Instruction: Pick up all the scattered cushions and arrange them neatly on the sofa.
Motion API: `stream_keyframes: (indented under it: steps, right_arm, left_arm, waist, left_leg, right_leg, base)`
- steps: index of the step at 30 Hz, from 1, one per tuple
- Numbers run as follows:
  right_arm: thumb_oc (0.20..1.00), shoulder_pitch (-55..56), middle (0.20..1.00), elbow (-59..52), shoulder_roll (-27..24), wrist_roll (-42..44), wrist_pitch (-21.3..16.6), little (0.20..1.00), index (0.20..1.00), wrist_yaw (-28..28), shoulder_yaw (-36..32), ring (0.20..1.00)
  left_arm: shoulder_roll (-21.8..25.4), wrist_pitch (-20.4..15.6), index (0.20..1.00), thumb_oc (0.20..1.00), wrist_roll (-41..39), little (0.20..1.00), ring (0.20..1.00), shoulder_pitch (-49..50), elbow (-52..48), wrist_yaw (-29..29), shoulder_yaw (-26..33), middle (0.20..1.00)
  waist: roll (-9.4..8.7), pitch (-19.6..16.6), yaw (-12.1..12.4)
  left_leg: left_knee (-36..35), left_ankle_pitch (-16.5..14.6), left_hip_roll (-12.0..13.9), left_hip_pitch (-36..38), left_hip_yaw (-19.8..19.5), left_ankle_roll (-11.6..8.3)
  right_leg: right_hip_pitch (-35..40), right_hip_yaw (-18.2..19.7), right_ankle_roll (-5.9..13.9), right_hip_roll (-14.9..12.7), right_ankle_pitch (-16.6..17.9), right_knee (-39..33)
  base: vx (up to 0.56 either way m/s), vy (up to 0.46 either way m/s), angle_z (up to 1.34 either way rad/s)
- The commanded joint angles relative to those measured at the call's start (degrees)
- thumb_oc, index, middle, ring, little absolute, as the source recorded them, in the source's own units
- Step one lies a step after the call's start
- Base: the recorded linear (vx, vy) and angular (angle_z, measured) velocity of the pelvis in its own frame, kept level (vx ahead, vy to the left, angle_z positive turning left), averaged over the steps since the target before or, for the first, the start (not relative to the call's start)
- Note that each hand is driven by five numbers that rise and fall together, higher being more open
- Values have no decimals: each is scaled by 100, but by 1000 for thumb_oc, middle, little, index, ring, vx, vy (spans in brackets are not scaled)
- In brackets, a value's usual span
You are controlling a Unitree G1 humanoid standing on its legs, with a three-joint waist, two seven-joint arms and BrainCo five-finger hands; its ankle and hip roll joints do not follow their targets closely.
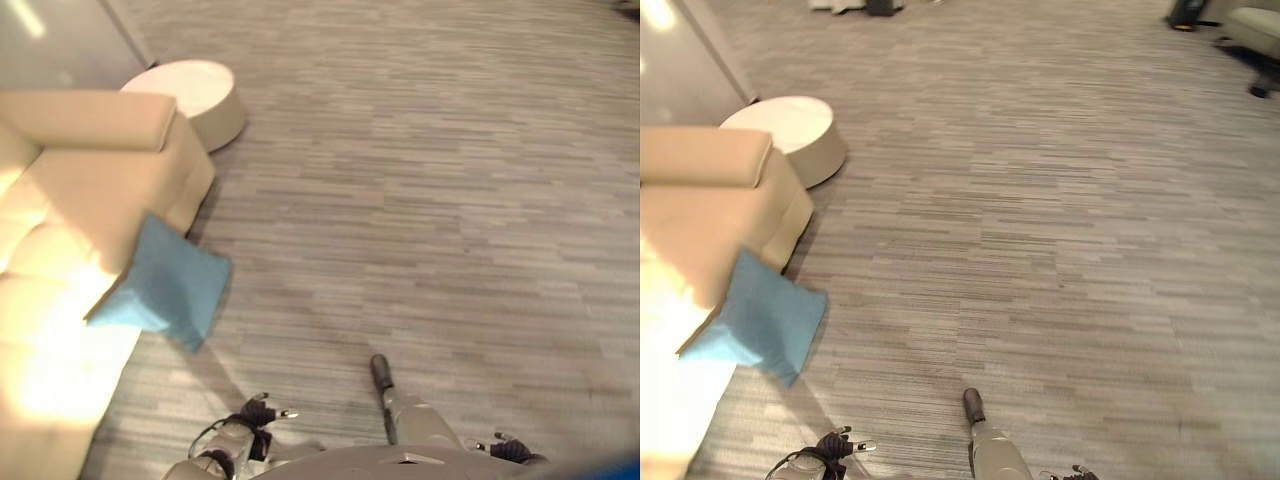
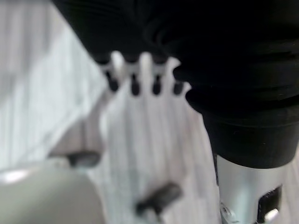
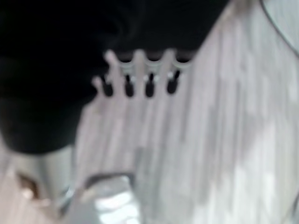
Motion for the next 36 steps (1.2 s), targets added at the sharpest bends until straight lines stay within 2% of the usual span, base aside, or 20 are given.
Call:
stream_keyframes:
  steps: [1,2,5,6,7,8,11,12,15,16,20,21,22,23,27,29,31,32,33,36]
  right_arm:
    - [1000,-134,1000,-146,-292,325,-121,1000,1000,30,-125,1000]
    - [1000,-134,1000,-146,-292,325,-121,1000,1000,30,-125,1000]
    - [1000,-97,1000,-170,-298,405,-97,1000,1000,24,-106,1000]
    - [1000,-98,1000,-187,-270,427,-96,1000,1000,37,-107,1000]
    - [1000,-83,1000,-193,-251,458,-91,1000,1000,38,-120,1000]
    - [1000,-38,1000,-228,-248,468,-78,1000,1000,27,-160,1000]
    - [1000,-134,1000,-237,-213,277,-62,1000,1000,83,-69,1000]
    - [1000,-191,1000,-261,-186,267,-62,1000,1000,93,-72,1000]
    - [1000,-271,1000,-338,-162,235,-103,1000,1000,110,-25,1000]
    - [1000,-280,1000,-356,-146,264,-111,1000,1000,111,-20,1000]
    - [1000,-292,1000,-413,-147,328,-127,1000,1000,167,-9,1000]
    - [1000,-295,1000,-443,-142,350,-144,1000,1000,175,14,1000]
    - [1000,-294,1000,-444,-144,351,-144,1000,1000,175,15,1000]
    - [1000,-292,1000,-478,-143,335,-146,1000,1000,178,35,1000]
    - [1000,-262,1000,-488,-139,237,-154,1000,1000,198,114,1000]
    - [1000,-221,1000,-470,-146,190,-158,1000,1000,206,179,1000]
    - [1000,-207,1000,-452,-165,202,-143,1000,1000,210,185,1000]
    - [1000,-202,1000,-499,-201,251,-148,1000,1000,193,191,1000]
    - [1000,-214,1000,-513,-224,296,-145,1000,1000,196,198,1000]
    - [1000,-237,1000,-469,-222,275,-92,1000,1000,187,229,1000]
  left_arm:
    - [-104,-87,1000,1000,137,1000,1000,-129,-1,-33,114,1000]
    - [-104,-87,1000,1000,137,1000,1000,-129,-1,-33,114,1000]
    - [-86,-50,1000,1000,123,1000,1000,-309,-85,-61,27,1000]
    - [-69,-41,1000,1000,149,1000,1000,-341,-96,-62,-7,1000]
    - [-56,-34,1000,1000,151,1000,1000,-381,-103,-61,-46,1000]
    - [-44,-8,1000,1000,200,1000,1000,-459,-140,-78,-114,1000]
    - [-8,-13,1000,1000,158,1000,1000,-309,-55,-88,21,1000]
    - [37,14,1000,1000,189,1000,1000,-284,-23,-114,60,1000]
    - [115,16,1000,1000,195,1000,1000,-238,-31,-135,99,1000]
    - [145,14,1000,1000,211,1000,1000,-240,-22,-141,102,1000]
    - [160,-13,1000,1000,224,1000,1000,-241,-1,-148,107,1000]
    - [163,-28,1000,1000,246,1000,1000,-251,31,-153,112,1000]
    - [162,-28,1000,1000,246,1000,1000,-250,31,-153,112,1000]
    - [169,-38,1000,1000,249,1000,1000,-247,59,-148,151,1000]
    - [155,-63,1000,1000,277,1000,1000,-209,106,-145,205,1000]
    - [112,-64,1000,1000,228,1000,1000,-114,114,-137,287,1000]
    - [86,-58,1000,1000,172,1000,1000,-104,114,-154,303,1000]
    - [85,-59,1000,1000,152,1000,1000,-170,56,-152,219,1000]
    - [91,-60,1000,1000,85,1000,1000,-217,7,-127,204,1000]
    - [98,-22,1000,1000,-3,1000,1000,-260,-59,-117,161,1000]
  waist:
    - [253,-148,-1]
    - [253,-148,-2]
    - [43,-141,-91]
    - [18,-150,-114]
    - [0,-153,-149]
    - [45,-156,-160]
    - [97,-116,-61]
    - [114,-81,-46]
    - [176,53,-8]
    - [194,80,-32]
    - [225,50,-144]
    - [177,37,-210]
    - [186,51,-213]
    - [147,49,-257]
    - [102,42,-337]
    - [99,-127,-315]
    - [96,-174,-302]
    - [-1,-115,-281]
    - [-76,-47,-234]
    - [-135,-9,-160]
  left_leg:
    - [-302,1130,-455,-672,316,79]
    - [-301,1130,-455,-672,315,79]
    - [827,800,-166,-1257,1347,-63]
    - [716,786,-28,-1333,1641,-40]
    - [483,843,129,-1388,1992,-55]
    - [127,1194,327,-1666,2561,-121]
    - [121,1158,135,-1604,2083,-48]
    - [-5,1131,92,-1511,1986,29]
    - [-106,1098,21,-1303,1803,121]
    - [-159,1089,1,-1221,1675,127]
    - [-386,1068,-72,-880,1280,41]
    - [-431,1030,-171,-749,1127,14]
    - [-438,1024,-162,-725,1121,12]
    - [-445,961,-229,-586,983,14]
    - [-410,827,-307,-306,691,-24]
    - [-285,729,-220,-256,656,-98]
    - [202,747,-152,-370,705,-245]
    - [1029,923,-71,-774,958,-440]
    - [1481,969,-15,-1064,1146,-474]
    - [1433,884,213,-1331,1814,-335]
  right_leg:
    - [34,-134,486,151,-117,189]
    - [34,-135,486,151,-117,189]
    - [512,-584,377,-149,-244,-175]
    - [584,-734,368,-231,-274,-269]
    - [667,-887,370,-318,-307,-370]
    - [732,-1222,372,-405,-377,-377]
    - [656,-1305,411,-455,-636,132]
    - [529,-1391,446,-532,-697,693]
    - [183,-1476,500,-652,-542,1723]
    - [105,-1392,486,-571,-537,1899]
    - [-77,-1293,394,-331,-602,1365]
    - [-201,-1102,431,-186,-396,785]
    - [-174,-1109,430,-179,-396,773]
    - [-348,-995,518,-111,-148,329]
    - [-350,-750,611,4,71,-51]
    - [-167,-647,511,27,70,-18]
    - [29,-790,436,-3,14,-79]
    - [290,-843,368,-90,-46,-148]
    - [393,-876,326,-152,-92,-153]
    - [610,-1066,219,-228,-277,-170]
  base:
    - [73,-85,69]
    - [88,-106,42]
    - [76,-110,101]
    - [29,-30,130]
    - [68,55,118]
    - [95,81,126]
    - [196,207,88]
    - [186,228,-51]
    - [145,166,6]
    - [132,92,29]
    - [231,28,90]
    - [217,-24,83]
    - [320,-65,66]
    - [255,-65,68]
    - [265,-101,55]
    - [269,-210,91]
    - [177,-199,42]
    - [124,-231,39]
    - [92,-224,45]
    - [107,-114,51]
